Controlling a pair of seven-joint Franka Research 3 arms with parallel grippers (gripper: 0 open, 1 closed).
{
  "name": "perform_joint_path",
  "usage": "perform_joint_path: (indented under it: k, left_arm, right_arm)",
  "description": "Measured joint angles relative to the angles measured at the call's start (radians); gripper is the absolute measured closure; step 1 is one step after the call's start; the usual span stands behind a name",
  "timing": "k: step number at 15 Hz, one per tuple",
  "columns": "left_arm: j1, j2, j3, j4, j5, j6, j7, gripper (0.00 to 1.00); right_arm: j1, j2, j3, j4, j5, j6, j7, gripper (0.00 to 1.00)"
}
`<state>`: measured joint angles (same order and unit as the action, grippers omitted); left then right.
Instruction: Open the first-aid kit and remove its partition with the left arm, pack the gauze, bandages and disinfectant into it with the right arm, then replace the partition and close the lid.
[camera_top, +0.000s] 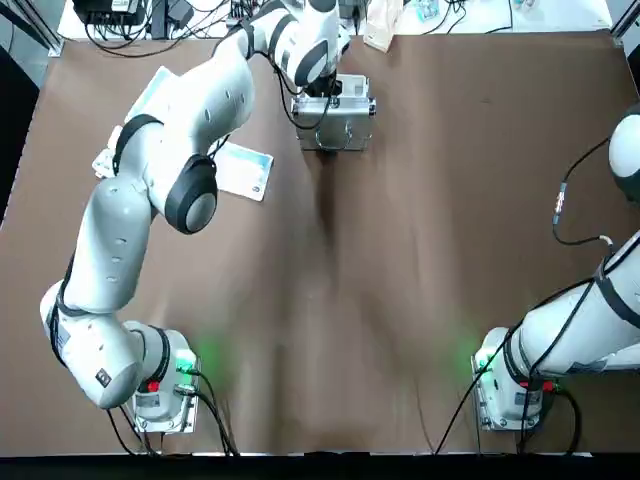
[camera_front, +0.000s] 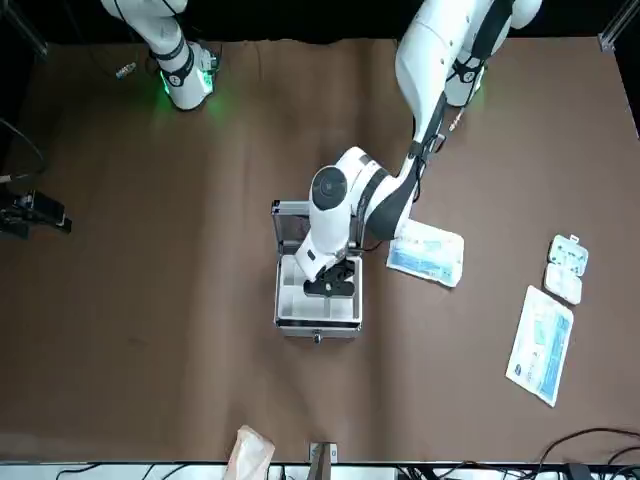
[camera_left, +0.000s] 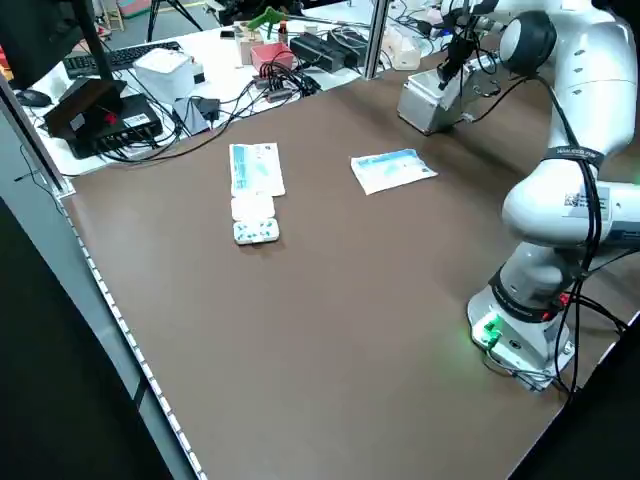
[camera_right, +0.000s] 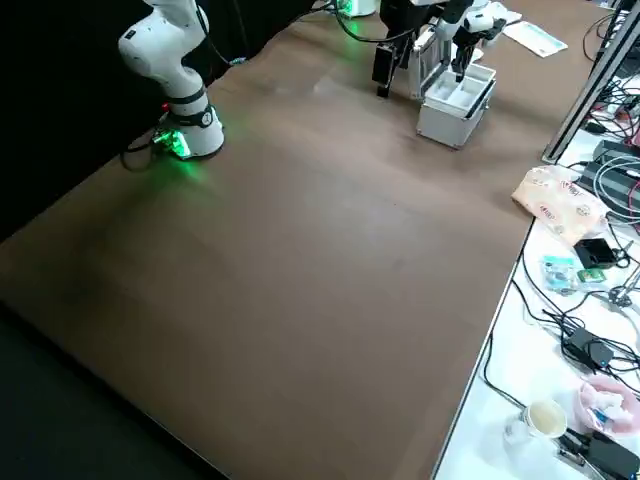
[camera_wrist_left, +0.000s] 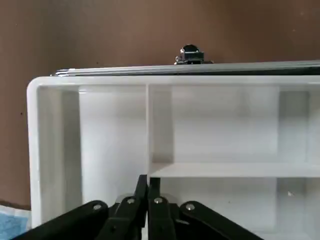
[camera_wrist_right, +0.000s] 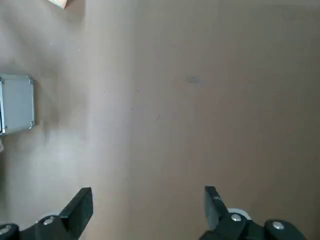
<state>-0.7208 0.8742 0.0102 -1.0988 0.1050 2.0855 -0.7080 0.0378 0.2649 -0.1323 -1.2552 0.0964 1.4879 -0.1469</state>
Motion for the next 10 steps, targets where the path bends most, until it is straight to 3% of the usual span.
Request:
perform_joint_path:
  k: [10]
  left_arm:
    - [0.001, 0.005, 0.006, -0.002, -0.014, 0.014, -0.002, 0.96]
  right_arm:
    - [0.000, 0.000, 0.000, 0.000, 0.000, 0.000, 0.000, 0.01]
